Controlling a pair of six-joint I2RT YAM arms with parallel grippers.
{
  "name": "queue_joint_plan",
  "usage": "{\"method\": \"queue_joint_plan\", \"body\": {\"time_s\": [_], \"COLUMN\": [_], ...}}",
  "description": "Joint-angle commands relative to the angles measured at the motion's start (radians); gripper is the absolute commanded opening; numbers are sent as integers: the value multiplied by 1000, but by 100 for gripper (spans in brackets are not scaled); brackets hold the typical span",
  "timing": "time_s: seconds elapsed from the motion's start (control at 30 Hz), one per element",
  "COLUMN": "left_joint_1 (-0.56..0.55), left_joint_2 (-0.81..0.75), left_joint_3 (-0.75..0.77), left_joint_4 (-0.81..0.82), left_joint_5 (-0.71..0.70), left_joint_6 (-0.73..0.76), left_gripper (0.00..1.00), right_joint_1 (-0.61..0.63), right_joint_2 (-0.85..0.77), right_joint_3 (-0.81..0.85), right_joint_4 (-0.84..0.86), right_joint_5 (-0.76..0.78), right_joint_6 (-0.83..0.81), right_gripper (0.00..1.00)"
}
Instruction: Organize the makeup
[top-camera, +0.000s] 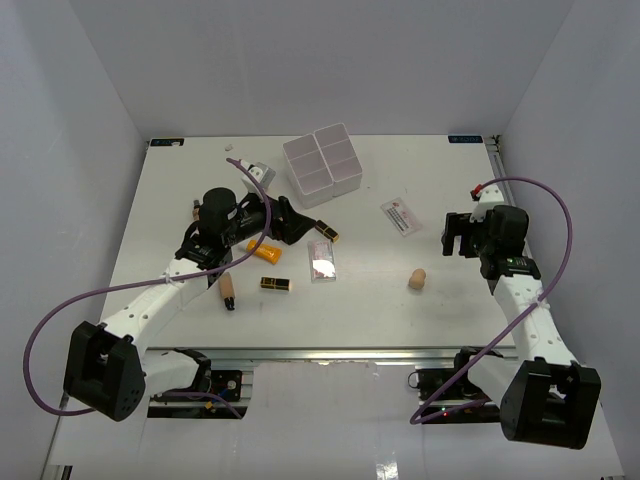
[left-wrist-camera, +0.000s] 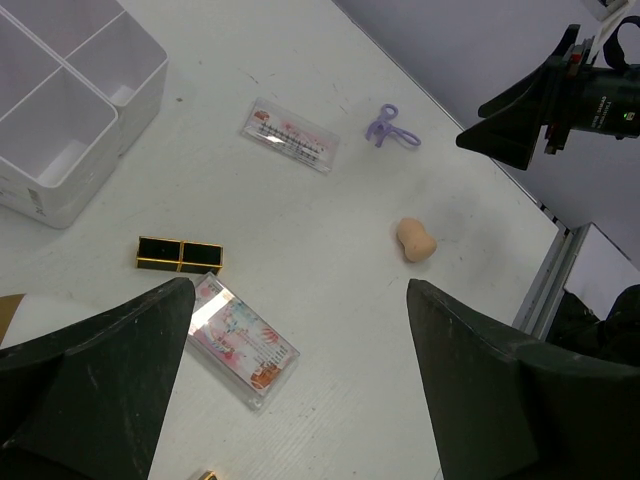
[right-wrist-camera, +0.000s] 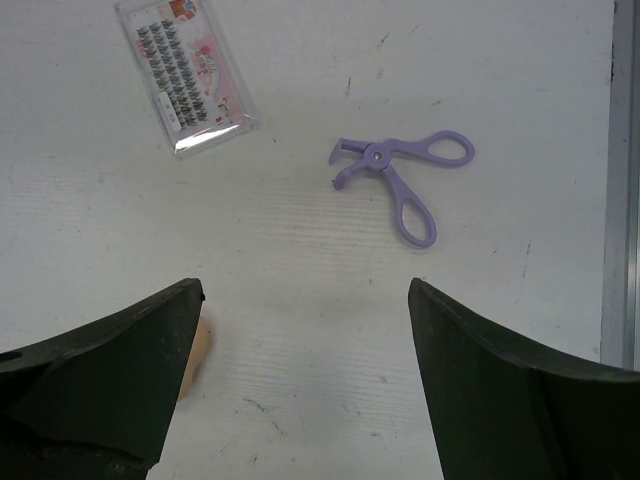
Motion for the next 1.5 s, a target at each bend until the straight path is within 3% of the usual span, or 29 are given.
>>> {"method": "queue_joint_plan", "body": {"time_s": [0.0,0.13,0.33,0.53,0.8,0.97,1.47], "left_joint_1": [1,1,-1,1,1,1,6], "left_joint_2": [-15,-19,-17,-18,-28,-24,-15], "left_joint_3": [-5,-4,2,5,7,8,14], "left_joint_4": [13,9,4,2,-3,-3,-5], "left_joint_5": [26,31,44,47,46,52,53], "left_joint_6": [-5,-11,-20,-20,-11,-12,-1], "left_gripper": [98,98,98,98,98,98,98], "right_joint_1": [-4,-1,3,-4,-8,-8,-1], "right_joint_2": [-49,-89,36,176,340,400,631], "right_joint_3": [-10,-20,98,131,177,172,314], "right_joint_4": [16,-63,-261,-266,-206,-97,-37], "right_joint_5": [-63,-253,-163,-91,34,92,105], "right_joint_6": [-88,-430,-633,-685,-773,-814,-779], "right_gripper": [90,90,90,96,76,71,63]}}
